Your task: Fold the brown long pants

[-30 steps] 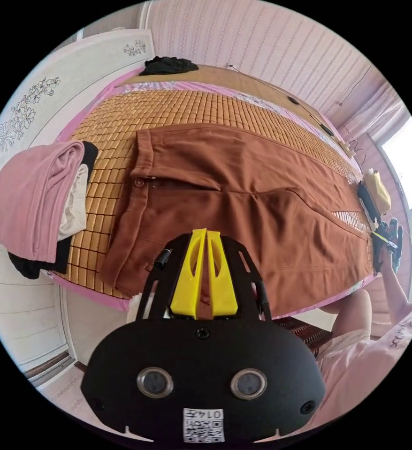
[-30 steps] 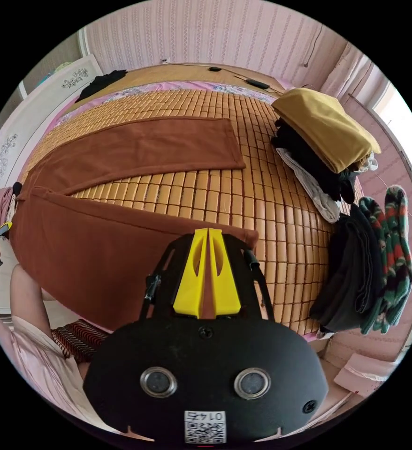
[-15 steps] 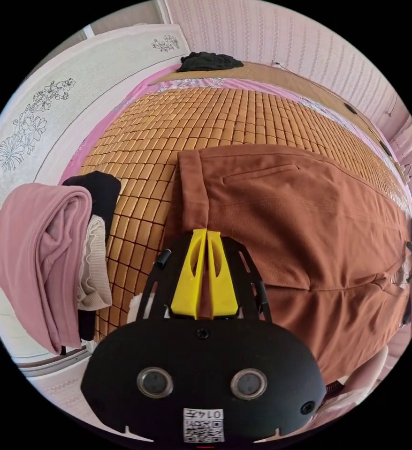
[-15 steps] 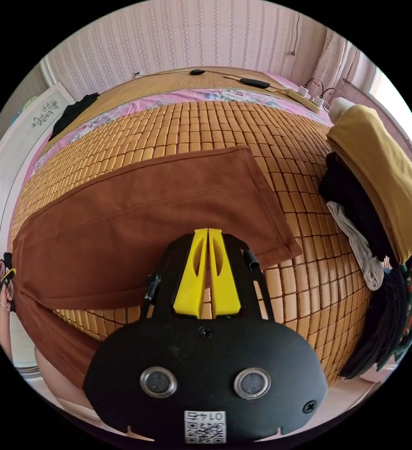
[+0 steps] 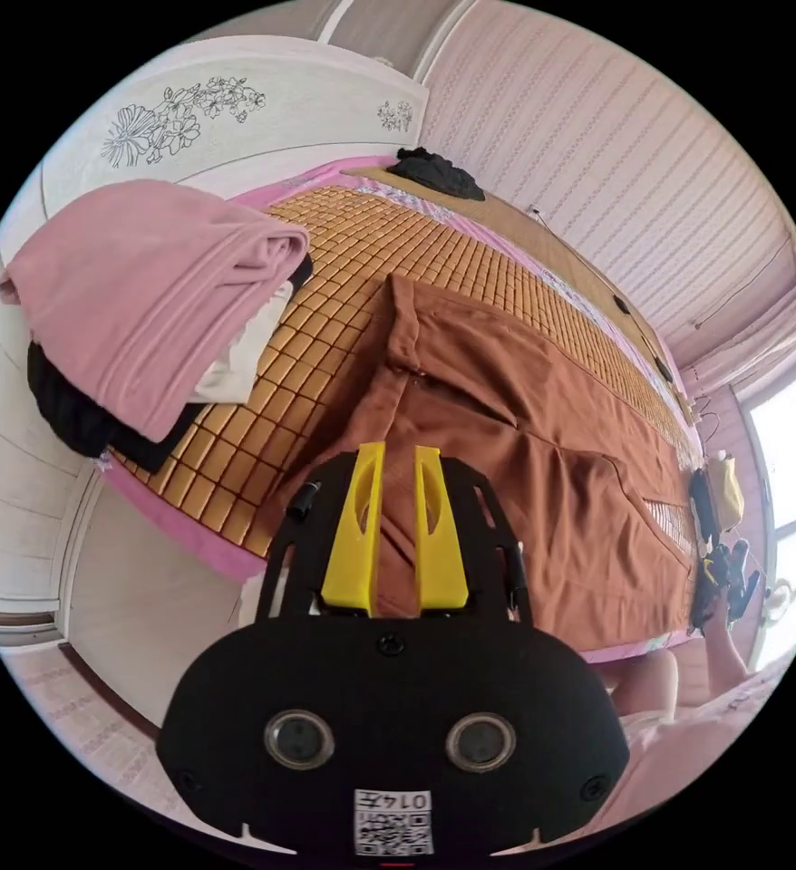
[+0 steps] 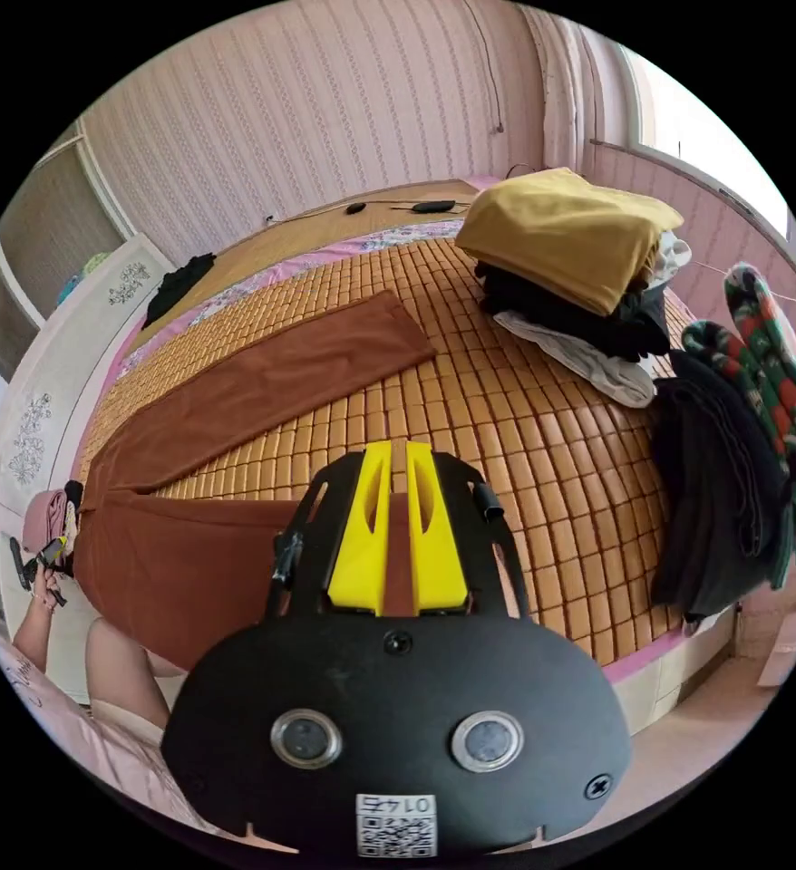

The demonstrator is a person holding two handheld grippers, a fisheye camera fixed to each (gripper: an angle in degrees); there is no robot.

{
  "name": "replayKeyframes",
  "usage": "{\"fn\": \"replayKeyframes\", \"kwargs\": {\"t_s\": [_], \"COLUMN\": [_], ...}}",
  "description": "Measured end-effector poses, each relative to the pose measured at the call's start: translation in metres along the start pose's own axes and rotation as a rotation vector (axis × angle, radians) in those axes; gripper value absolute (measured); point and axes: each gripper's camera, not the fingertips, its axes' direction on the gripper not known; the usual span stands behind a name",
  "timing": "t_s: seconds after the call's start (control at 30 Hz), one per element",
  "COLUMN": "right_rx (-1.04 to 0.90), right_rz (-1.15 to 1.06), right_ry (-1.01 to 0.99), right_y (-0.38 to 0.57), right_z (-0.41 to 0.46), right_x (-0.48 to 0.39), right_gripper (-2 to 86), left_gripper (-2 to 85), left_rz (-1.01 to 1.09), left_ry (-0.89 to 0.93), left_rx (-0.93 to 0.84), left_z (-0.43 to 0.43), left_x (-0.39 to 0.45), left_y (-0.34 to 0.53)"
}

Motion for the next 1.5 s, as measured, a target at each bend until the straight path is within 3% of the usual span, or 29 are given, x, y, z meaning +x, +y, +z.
{"fn": "replayKeyframes", "kwargs": {"t_s": [0.13,0.33,0.57,0.7,0.9,1.1,1.27,1.5], "right_rx": [-0.141,-0.167,-0.194,-0.211,-0.189,-0.175,-0.137,-0.148], "right_rz": [0.212,0.437,0.455,0.461,0.441,0.455,0.467,0.421], "right_ry": [0.06,-0.023,-0.162,-0.103,-0.168,-0.178,-0.166,-0.155], "right_y": [0.084,0.127,0.113,0.107,0.098,0.097,0.109,0.131], "right_z": [-0.035,-0.049,-0.034,-0.038,-0.042,-0.047,-0.062,-0.094], "right_x": [0.079,0.134,0.145,0.146,0.144,0.147,0.146,0.146], "right_gripper": [11.6,14.2,16.9,13.5,6.5,3.1,2.0,1.6], "left_gripper": [9.2,12.7,11.0,7.8,7.9,0.9,-0.7,-0.8], "left_rz": [-0.145,-0.368,-0.374,-0.339,-0.362,-0.352,-0.427,-0.38], "left_ry": [-0.02,0.132,0.117,0.167,0.207,0.191,0.261,0.224], "left_rx": [-0.04,-0.054,-0.136,-0.143,-0.121,-0.129,-0.04,-0.033], "left_z": [-0.021,-0.021,-0.017,-0.02,-0.021,-0.026,-0.052,-0.088], "left_x": [-0.044,-0.092,-0.103,-0.109,-0.109,-0.108,-0.115,-0.106], "left_y": [0.049,0.062,0.044,0.041,0.04,0.04,0.068,0.109]}}
